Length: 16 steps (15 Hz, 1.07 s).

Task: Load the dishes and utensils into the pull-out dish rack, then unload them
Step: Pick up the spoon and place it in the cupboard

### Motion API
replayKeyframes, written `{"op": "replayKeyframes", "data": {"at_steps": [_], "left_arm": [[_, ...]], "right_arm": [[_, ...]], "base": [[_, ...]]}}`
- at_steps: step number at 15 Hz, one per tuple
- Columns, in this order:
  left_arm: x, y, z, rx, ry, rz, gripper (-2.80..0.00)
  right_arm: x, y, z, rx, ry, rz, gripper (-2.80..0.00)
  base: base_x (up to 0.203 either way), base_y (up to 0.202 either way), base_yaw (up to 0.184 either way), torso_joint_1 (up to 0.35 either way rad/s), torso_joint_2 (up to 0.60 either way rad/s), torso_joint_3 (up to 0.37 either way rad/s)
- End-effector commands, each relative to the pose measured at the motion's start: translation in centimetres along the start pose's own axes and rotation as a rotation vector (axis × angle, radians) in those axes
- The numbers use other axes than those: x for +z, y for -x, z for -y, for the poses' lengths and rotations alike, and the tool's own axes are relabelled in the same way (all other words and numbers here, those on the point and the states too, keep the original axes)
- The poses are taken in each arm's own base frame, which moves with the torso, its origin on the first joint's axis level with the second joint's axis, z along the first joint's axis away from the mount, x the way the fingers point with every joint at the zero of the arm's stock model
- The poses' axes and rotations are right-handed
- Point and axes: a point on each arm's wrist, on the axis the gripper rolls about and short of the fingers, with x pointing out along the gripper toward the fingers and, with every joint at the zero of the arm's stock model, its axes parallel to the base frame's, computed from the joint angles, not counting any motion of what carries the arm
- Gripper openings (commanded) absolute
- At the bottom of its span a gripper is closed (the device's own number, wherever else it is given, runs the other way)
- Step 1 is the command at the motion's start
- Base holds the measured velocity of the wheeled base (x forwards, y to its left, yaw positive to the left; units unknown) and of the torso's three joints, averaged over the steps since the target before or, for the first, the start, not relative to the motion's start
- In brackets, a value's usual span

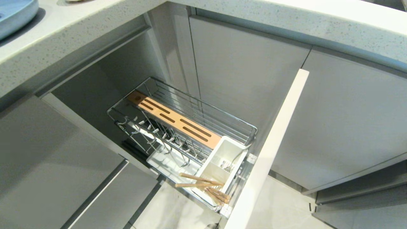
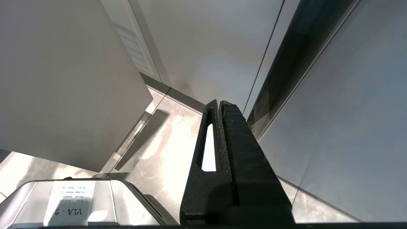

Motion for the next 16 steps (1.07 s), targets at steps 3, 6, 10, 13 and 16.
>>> {"op": "replayKeyframes", "data": {"at_steps": [3, 6, 10, 13, 16], "left_arm": [[-0.22, -0.37, 0.04, -0.017, -0.031, -0.012, 0.0], [-0.33, -0.54, 0.04, -0.023, -0.065, -0.017, 0.0], [-0.4, -0.69, -0.02, -0.025, -0.065, -0.021, 0.0], [-0.48, -0.94, -0.12, -0.029, -0.061, -0.027, 0.0], [-0.55, -0.98, -0.14, -0.03, -0.059, -0.03, 0.0]], "right_arm": [[-0.05, 0.02, 0.0, 0.0, 0.0, 0.003, -2.8], [-0.05, 0.01, 0.0, 0.0, 0.0, 0.001, -2.8], [-0.05, 0.02, 0.0, 0.0, 0.0, 0.003, -2.8], [-0.05, 0.02, 0.0, 0.0, 0.0, 0.003, -2.8], [-0.05, 0.02, 0.0, 0.0, 0.0, 0.003, -2.8]], "base": [[0.0, 0.0, 0.0, 0.0, 0.0, 0.0], [0.0, 0.0, 0.0, 0.0, 0.0, 0.0], [0.0, 0.0, 0.0, 0.0, 0.0, 0.0], [0.0, 0.0, 0.0, 0.0, 0.0, 0.0], [0.0, 0.0, 0.0, 0.0, 0.0, 0.0]]}}
